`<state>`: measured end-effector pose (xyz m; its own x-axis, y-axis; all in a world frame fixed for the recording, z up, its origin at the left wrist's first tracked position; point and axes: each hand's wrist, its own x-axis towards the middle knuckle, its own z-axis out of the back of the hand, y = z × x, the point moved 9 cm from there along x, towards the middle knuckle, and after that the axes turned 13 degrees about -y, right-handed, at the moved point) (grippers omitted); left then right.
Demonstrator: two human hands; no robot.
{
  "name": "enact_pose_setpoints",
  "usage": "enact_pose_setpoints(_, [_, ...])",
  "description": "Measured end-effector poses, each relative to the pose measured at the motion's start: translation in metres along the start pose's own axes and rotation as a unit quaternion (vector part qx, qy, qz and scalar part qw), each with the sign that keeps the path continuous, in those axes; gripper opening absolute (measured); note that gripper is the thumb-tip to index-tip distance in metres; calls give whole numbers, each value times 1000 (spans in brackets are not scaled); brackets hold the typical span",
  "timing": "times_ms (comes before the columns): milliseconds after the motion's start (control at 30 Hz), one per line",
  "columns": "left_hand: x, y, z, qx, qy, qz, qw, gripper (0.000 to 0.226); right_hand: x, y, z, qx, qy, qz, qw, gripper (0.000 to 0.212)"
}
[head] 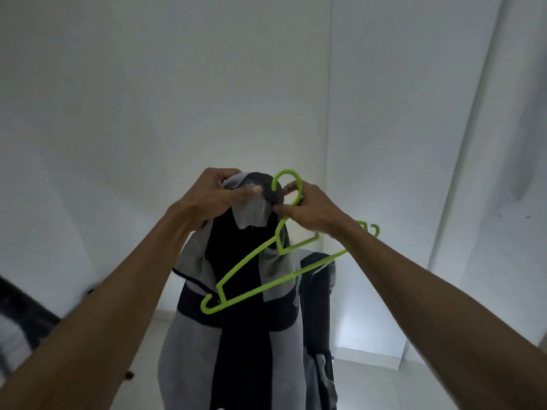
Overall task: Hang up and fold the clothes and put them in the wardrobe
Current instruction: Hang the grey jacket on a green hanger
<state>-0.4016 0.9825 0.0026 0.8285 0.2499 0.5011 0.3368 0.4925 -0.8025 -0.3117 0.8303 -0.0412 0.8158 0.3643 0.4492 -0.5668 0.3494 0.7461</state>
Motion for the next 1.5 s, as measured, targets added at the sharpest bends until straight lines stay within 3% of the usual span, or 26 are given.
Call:
enact_pose_setpoints(67, [-5,-15,5,16,3,-7,1000,17,-14,4,-27,54,45,-50,996,46])
enact_pose_setpoints(133, [-9,-21,14,27,10,-6,1000,20,-27,1,-56,112,77,-112,984,17])
enact_pose_setpoints(167, [-10,-20,23,30,7,0,1000,20,-29,1,-63,127,58,-138,981,12])
enact_pose_setpoints(233, [-13,-13,42,42,8,15,999,19,-24,3,-62,132,-5,-153,979,22])
enact_pose_setpoints(300, [-14,3,67,124,14,12,992,16,-15,18,-51,120,-57,-131,982,26])
enact_pose_setpoints(400, [-17,35,107,365,-27,-20,930,14,-1,42,-35,96,-101,-98,985,34])
enact_pose_setpoints(500, [-34,66,132,446,-110,17,888,13,9,61,-33,70,-114,-67,989,26])
enact_pose_setpoints(567, [-43,86,134,437,-130,66,888,8,12,70,-33,59,-121,-62,989,21])
enact_pose_setpoints(700, [-46,114,109,316,-129,113,933,16,16,80,-28,56,-137,-64,987,25])
enact_pose_setpoints(833, [-51,107,108,202,-276,155,927,21,18,90,-19,33,-141,-61,988,26])
enact_pose_setpoints(900, [-41,93,109,125,-299,119,939,27,20,91,-4,22,-155,-68,985,24])
enact_pose_setpoints(967, [-30,75,107,22,-233,50,971,43,22,89,18,17,-180,-80,980,23])
enact_pose_setpoints(1033, [-19,67,105,54,-129,14,990,55,22,83,42,9,-198,-90,976,22])
enact_pose_setpoints(1100, [-5,63,103,177,-47,6,983,56,22,78,57,-17,-186,-88,978,23])
enact_pose_setpoints(1133, [2,59,105,232,-41,9,972,49,21,76,58,-34,-171,-88,981,22])
enact_pose_setpoints(1233, [22,45,119,314,-107,10,943,28,17,66,53,-39,-149,-104,983,19])
enact_pose_setpoints(1400, [24,48,122,137,-177,54,973,32,10,48,34,-51,-111,-116,986,16])
enact_pose_setpoints(1500, [28,32,128,176,-186,25,966,32,7,43,25,-40,-101,-121,987,18])
